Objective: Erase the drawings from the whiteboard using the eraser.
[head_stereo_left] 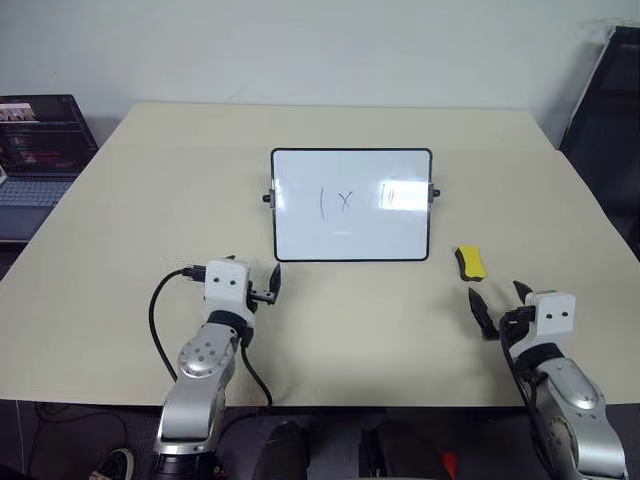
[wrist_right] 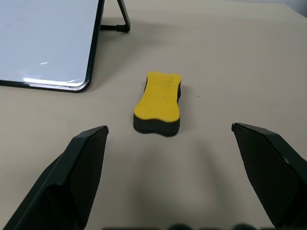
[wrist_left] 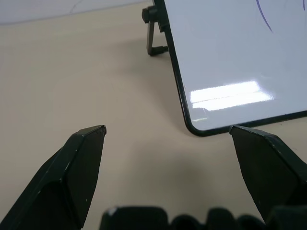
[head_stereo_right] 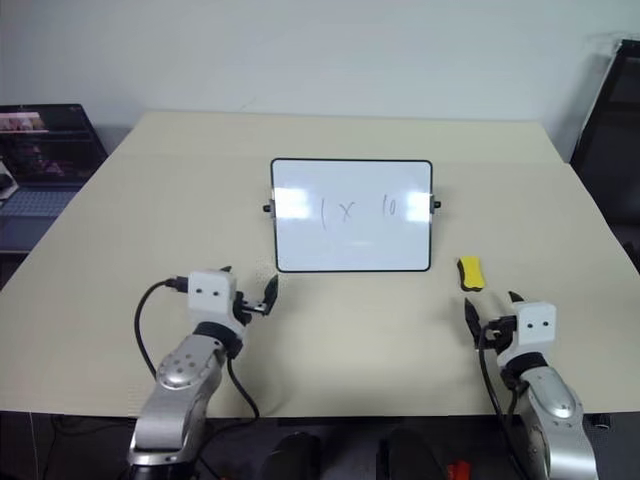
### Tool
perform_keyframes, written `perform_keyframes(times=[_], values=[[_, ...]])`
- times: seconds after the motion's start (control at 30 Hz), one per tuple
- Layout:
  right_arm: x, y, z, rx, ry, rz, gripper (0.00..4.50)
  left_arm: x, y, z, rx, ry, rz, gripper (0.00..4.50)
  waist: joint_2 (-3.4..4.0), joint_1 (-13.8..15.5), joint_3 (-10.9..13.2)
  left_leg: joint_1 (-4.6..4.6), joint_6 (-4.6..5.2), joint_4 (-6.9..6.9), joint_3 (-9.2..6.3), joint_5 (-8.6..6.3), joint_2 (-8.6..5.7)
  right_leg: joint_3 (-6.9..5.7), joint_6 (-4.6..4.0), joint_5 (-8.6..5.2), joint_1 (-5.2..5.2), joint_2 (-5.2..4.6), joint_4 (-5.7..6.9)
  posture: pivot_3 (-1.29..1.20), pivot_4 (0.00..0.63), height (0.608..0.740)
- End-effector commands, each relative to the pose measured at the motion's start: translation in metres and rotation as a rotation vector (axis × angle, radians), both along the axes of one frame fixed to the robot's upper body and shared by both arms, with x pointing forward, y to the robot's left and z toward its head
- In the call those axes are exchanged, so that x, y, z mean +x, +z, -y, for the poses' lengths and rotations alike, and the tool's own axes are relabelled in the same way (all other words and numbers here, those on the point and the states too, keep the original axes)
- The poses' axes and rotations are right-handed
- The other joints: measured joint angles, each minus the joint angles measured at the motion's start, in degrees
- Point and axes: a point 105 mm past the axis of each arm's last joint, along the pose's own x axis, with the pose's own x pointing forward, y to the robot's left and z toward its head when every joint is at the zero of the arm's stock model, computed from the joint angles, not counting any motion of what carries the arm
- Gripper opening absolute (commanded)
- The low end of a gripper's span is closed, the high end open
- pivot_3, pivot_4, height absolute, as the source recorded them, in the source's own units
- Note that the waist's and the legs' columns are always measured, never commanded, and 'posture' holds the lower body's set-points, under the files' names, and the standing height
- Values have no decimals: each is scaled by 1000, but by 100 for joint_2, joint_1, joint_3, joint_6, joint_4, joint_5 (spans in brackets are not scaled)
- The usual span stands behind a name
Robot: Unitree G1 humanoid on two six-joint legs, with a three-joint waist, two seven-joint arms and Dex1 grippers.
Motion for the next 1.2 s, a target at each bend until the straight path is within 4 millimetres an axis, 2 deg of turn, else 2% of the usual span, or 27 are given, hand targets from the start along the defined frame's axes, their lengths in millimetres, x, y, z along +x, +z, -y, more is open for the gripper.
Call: perform_keyframes(times=[0.03, 0.1, 0.27, 0.5, 0.6, 0.7, 0.8, 0.9, 1.03, 1.2], values=[[6, 19, 4, -17, -16, 49, 4469, 1, 6, 6, -8, -10, 22, 4500, 0, -3, 0, 2, 0, 0, 1, 0, 0, 1, 2, -1, 1, 0, 0, 0, 150, 740], [12, 17, 1, -26, -17, 35, 4469, 0, 1, 4, -3, 11, -7, 4500, 1, -9, 0, 4, 0, -1, 2, 0, 2, 1, 3, -1, 1, 2, 1, 0, 150, 740], [14, 26, 8, -6, -69, 27, 4469, -2, 11, 12, -26, -63, -1, 4500, 1, 2, 0, -2, 0, -4, 3, 0, 2, -4, -6, 3, -3, 3, 2, 0, 150, 740], [11, 40, -13, 79, 5, 38, 4469, 0, 34, 7, -51, -164, 42, 4500, 1, 1, -1, -2, 0, -3, 1, 0, 1, -4, -4, 2, -2, 1, 1, 0, 150, 740], [15, 48, -15, 90, 5, 56, 4469, 2, 53, 8, -52, -286, 61, 4500, 2, -10, 0, 0, 0, -4, 2, 0, 2, -2, 0, 0, -4, 2, 3, 0, 150, 740], [15, 49, -19, 88, 4, 30, 4469, 2, 62, 9, -15, -406, 36, 4500, 2, -6, 0, -1, 0, -4, 2, 0, 2, -6, 0, 0, -4, 3, 2, 0, 150, 740], [12, 64, -22, 57, 13, 65, 4469, 5, 76, 27, 1, -579, 21, 4500, 3, -2, 1, -5, -1, -6, 1, 0, 0, -5, -2, 1, -6, 2, -1, 0, 150, 740], [9, 74, -31, 52, 22, 103, 4469, 9, 88, 31, 24, -661, 29, 4500, 3, 0, 1, -8, -1, -5, 1, 0, -1, -8, -1, 0, -7, 2, -2, 0, 150, 740], [11, 84, -36, 74, 6, 123, 4469, 2, 95, 44, 56, -810, -1, 4500, 3, -10, 1, -8, 0, -6, 1, 0, 0, -6, 1, -1, -8, 2, -3, 0, 150, 740], [16, 73, -27, 77, -32, 10, 4469, -9, 91, 61, 109, -997, -52, 4500, 5, -26, 2, -7, -1, -7, 0, 0, 3, -4, -3, 1, -11, 4, -1, 0, 150, 740]])
